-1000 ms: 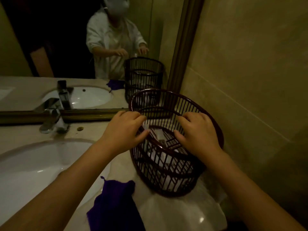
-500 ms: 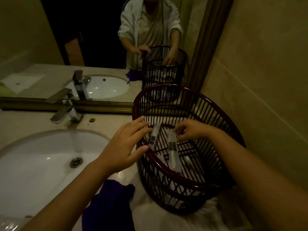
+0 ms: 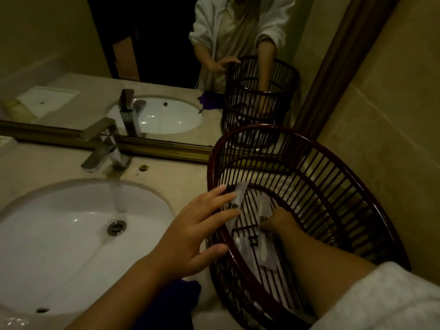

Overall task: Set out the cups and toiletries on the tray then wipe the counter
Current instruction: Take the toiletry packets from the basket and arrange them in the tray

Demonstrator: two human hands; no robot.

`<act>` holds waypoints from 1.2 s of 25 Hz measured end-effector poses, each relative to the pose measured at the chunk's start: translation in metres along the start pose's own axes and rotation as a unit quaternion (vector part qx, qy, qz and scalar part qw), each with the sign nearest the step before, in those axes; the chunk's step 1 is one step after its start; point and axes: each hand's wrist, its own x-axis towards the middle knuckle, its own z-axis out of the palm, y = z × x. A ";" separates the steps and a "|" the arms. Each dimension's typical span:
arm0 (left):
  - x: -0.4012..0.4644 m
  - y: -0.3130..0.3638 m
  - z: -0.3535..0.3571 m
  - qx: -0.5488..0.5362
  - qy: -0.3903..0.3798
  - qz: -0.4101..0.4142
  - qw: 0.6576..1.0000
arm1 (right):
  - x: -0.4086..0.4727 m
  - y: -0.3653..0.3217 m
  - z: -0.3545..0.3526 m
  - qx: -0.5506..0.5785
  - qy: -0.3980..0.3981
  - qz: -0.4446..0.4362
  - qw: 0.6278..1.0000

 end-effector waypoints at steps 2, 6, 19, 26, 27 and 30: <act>0.001 0.000 0.002 -0.009 0.007 -0.002 1.000 | 0.003 0.004 0.008 0.001 0.026 0.031 0.999; 0.002 -0.003 0.002 -0.004 0.011 0.011 1.000 | 0.017 0.012 0.007 0.099 0.003 0.050 0.994; 0.001 0.001 0.004 -0.027 0.025 -0.007 0.999 | 0.017 -0.024 -0.003 0.491 -0.195 0.092 0.844; 0.001 0.002 0.002 -0.017 0.014 -0.018 1.000 | 0.025 -0.065 0.028 0.243 -0.229 0.062 0.941; 0.001 0.002 0.002 -0.016 0.014 -0.019 1.000 | 0.026 -0.066 0.028 0.231 -0.217 0.058 0.947; 0.001 0.003 0.002 -0.015 0.013 -0.025 0.999 | 0.031 -0.063 0.035 0.328 -0.181 0.031 0.927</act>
